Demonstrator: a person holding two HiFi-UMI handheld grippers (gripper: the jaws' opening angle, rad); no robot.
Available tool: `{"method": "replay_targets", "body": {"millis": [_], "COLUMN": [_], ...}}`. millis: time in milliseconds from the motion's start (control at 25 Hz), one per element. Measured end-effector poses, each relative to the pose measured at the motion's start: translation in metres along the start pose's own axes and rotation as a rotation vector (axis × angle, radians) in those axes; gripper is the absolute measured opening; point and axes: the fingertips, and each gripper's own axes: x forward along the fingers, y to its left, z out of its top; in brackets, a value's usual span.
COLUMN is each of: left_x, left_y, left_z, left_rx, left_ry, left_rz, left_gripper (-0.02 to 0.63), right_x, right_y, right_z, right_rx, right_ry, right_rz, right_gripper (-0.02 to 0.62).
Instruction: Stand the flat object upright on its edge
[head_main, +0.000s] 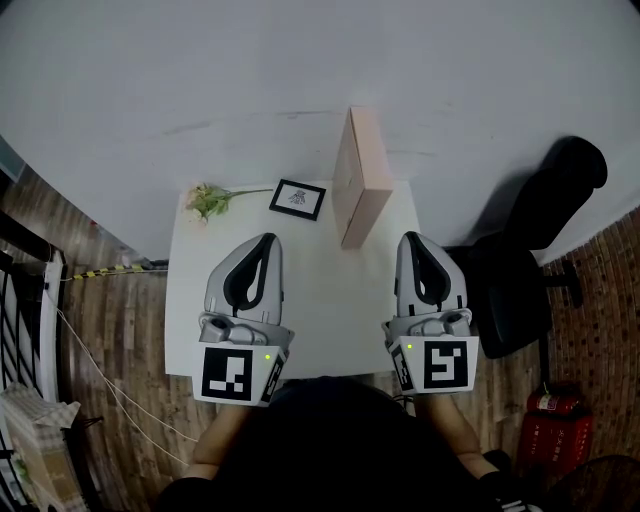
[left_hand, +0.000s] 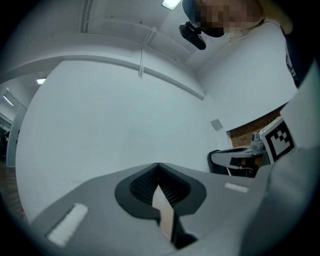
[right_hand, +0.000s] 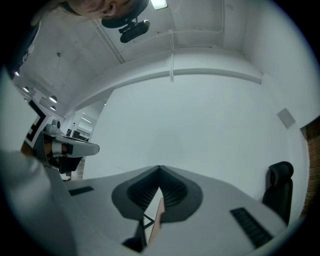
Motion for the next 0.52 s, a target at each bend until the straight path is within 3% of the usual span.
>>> {"method": "replay_targets", "body": {"millis": [520], "left_x": [-0.007], "left_y": [-0.027], "left_z": [-0.005], "left_rx": [0.007], "left_ry": [-0.007], "left_rz": [0.035], "left_gripper": [0.011], "right_x": [-0.017], "right_y": [-0.013], "right_z": [-0.012], "right_rx": [0.029], "right_ry": [-0.013], "right_rz": [0.029], "right_gripper": [0.011]}}
